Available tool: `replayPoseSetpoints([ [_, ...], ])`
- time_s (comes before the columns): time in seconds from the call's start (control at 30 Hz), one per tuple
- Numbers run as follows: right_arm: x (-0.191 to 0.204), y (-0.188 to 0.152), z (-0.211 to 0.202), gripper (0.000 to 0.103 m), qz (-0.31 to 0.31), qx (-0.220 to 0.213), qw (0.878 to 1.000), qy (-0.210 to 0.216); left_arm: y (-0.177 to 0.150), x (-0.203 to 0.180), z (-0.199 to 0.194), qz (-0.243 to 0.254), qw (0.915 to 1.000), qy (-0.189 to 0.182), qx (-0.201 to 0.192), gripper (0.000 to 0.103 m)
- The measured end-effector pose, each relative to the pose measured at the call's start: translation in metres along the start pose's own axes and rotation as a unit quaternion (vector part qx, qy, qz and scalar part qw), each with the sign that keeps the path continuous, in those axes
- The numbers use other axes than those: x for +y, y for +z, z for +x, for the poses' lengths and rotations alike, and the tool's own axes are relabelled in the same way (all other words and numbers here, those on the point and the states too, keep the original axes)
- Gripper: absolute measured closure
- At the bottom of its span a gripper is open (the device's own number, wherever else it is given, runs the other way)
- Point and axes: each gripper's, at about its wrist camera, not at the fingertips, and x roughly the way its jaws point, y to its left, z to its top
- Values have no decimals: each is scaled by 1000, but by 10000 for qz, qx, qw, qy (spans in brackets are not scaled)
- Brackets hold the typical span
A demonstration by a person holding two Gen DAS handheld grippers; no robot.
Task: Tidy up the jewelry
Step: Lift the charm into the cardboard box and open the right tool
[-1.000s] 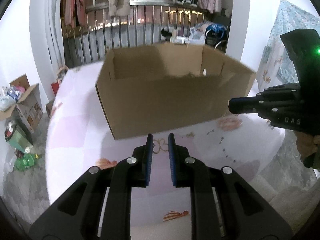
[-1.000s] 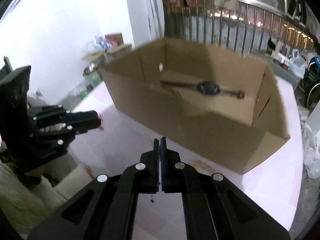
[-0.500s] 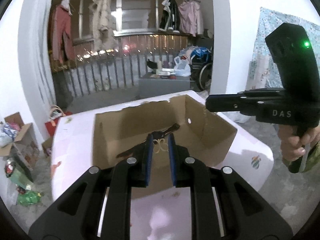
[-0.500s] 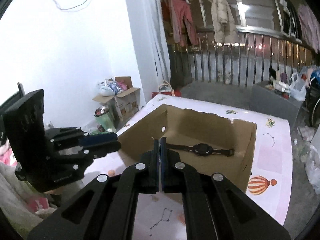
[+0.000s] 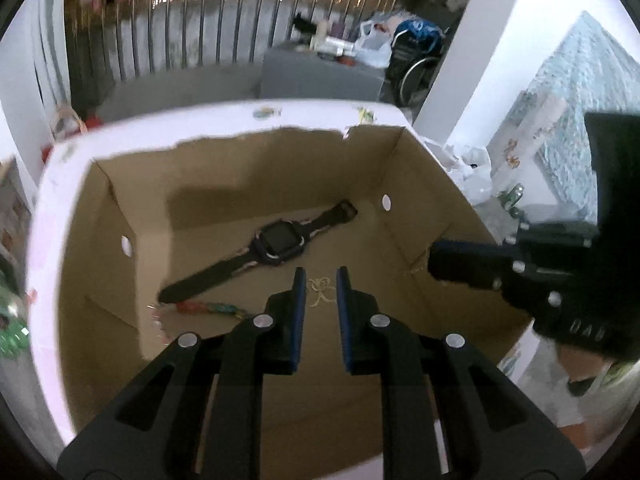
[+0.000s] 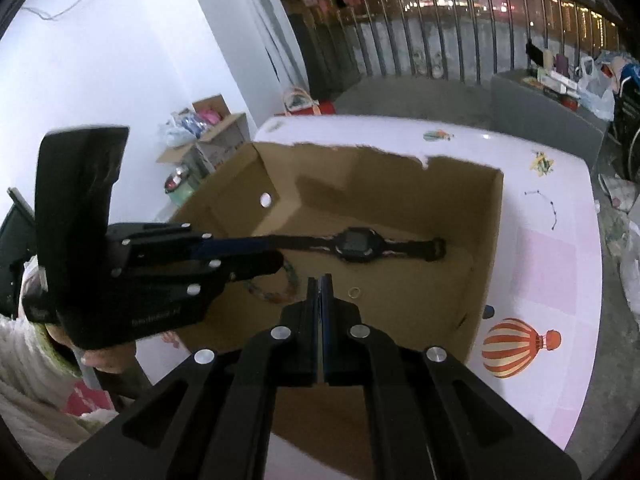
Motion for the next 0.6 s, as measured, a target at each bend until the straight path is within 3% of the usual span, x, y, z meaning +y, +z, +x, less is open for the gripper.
replayPoseSetpoints([
  [0.23,-13,-2,11,99,76,210,9997,-39,5,13,21,-357,9987,-170,306,80],
  [0.6,-18,2,-13,82,216,-132,9997,-23,9,16,15,-558,9981,-246,105,76],
])
